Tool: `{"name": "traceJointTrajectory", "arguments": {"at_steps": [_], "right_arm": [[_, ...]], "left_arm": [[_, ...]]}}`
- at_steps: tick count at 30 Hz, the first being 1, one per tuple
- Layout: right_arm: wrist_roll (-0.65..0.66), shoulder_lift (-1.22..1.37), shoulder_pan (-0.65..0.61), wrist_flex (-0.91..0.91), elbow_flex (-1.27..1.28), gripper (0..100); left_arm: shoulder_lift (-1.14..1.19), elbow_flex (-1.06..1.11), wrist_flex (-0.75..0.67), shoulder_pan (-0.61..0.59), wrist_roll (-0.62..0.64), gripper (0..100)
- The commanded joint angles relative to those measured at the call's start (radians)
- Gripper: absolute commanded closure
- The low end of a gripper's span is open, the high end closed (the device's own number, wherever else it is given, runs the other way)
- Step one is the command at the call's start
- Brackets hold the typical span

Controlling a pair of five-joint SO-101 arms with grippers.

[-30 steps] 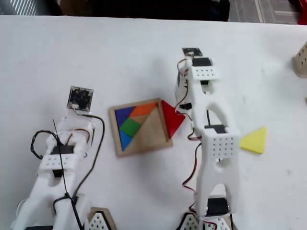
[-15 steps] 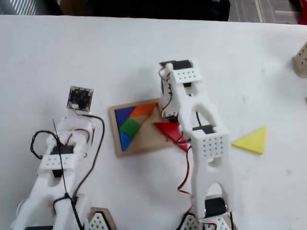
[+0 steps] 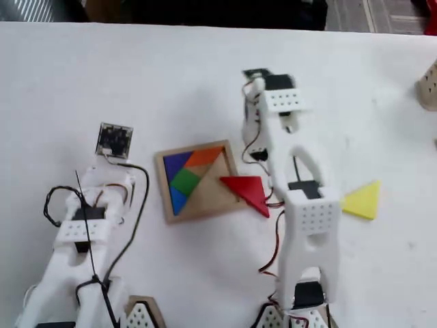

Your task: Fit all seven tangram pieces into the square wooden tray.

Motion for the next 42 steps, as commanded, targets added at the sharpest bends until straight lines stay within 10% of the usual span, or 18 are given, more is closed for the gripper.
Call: {"name": "traceJointTrajectory", "arguments": {"at_steps": [1,17,42], "right_arm": [[0.012,-0.097,0.064,0.024,0.037,98.1],[0.103,-0.371,0.070,-0.325,0.772,98.1],[-0.011,-0.320,-0.154,-0.346,0.598,98.1]], "left_arm": [[-0.030,-0.005,-0.021,0.013,-0.009,98],[-0.030,-0.005,-0.021,0.015,-0.009,98],[-0.030,-0.005,-0.021,0.015,-0.009,98]]}}
